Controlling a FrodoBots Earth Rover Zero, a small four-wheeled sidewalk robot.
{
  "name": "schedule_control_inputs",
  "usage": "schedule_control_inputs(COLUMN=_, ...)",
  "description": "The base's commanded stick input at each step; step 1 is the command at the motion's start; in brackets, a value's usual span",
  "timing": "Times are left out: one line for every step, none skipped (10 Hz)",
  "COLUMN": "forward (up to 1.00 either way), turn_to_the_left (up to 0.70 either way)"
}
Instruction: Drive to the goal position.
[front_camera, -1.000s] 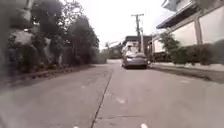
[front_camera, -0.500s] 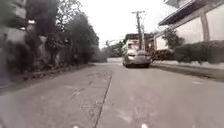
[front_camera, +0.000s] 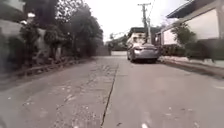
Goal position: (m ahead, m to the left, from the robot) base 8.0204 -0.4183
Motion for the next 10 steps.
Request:
schedule_control_inputs(forward=0.22, turn_to_the_left=0.03)
schedule_control_inputs(forward=0.21, turn_to_the_left=0.03)
schedule_control_inputs(forward=0.21, turn_to_the_left=0.03)
schedule_control_inputs(forward=0.21, turn_to_the_left=0.03)
schedule_control_inputs(forward=0.23, turn_to_the_left=0.03)
schedule_control_inputs(forward=0.27, turn_to_the_left=0.03)
schedule_control_inputs(forward=0.27, turn_to_the_left=0.03)
schedule_control_inputs(forward=0.27, turn_to_the_left=0.03)
schedule_control_inputs(forward=0.27, turn_to_the_left=0.03)
schedule_control_inputs(forward=0.27, turn_to_the_left=0.03)
